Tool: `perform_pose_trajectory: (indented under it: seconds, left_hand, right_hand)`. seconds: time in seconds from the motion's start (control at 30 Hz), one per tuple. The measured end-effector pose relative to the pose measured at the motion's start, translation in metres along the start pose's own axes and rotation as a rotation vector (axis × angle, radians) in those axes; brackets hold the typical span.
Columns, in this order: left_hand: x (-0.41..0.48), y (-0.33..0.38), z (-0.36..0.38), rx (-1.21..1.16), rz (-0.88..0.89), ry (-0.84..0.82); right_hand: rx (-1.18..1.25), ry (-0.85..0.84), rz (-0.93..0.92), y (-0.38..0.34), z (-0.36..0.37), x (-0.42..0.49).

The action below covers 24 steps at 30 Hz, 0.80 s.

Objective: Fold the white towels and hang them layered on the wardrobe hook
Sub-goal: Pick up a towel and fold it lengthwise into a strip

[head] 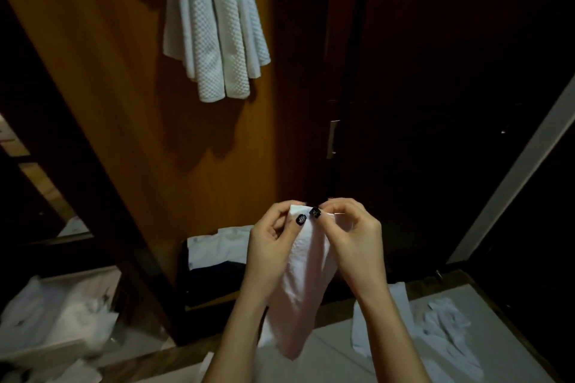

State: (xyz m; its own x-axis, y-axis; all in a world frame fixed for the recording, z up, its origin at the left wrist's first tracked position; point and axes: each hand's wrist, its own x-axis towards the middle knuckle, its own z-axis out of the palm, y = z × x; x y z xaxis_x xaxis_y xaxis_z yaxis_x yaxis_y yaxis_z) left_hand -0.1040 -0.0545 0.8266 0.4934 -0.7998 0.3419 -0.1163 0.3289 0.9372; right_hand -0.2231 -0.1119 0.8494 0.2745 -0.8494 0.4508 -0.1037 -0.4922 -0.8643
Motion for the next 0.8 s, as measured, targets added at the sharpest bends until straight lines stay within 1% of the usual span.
perform_pose_trajectory:
  seconds: [0.1,0.2,0.3,0.37,0.43,0.5,0.63,0.77,0.8]
  left_hand:
    - [-0.003,0.000,-0.012,-0.012,0.019,0.069]
    - [0.000,0.003,-0.026,0.019,0.050,0.131]
    - [0.005,0.005,-0.039,-0.024,0.062,0.164]
    - [0.005,0.006,-0.046,-0.068,0.050,0.160]
    - [0.005,0.006,-0.050,-0.032,0.089,0.154]
    - [0.007,0.004,-0.054,0.004,0.124,0.152]
    - [0.005,0.003,-0.052,0.066,0.086,0.151]
    - [0.007,0.016,-0.056,0.267,0.288,0.116]
    - [0.011,0.015,-0.054,0.330,0.300,0.140]
  right_hand:
    - [-0.137,-0.170,-0.021,0.004,-0.002,0.007]
    - [-0.286,-0.353,0.017,0.012,-0.015,0.019]
    - [-0.255,-0.438,0.129,0.015,-0.028,0.024]
    - [-0.220,-0.424,0.190,0.016,-0.031,0.023]
    - [-0.205,-0.380,0.201,0.014,-0.032,0.019]
    - [-0.152,-0.331,0.179,0.011,-0.032,0.016]
    - [-0.113,-0.253,0.116,0.007,-0.032,0.014]
    - [-0.025,-0.162,-0.035,0.002,-0.041,0.014]
    - [-0.045,-0.151,-0.058,0.000,-0.041,0.017]
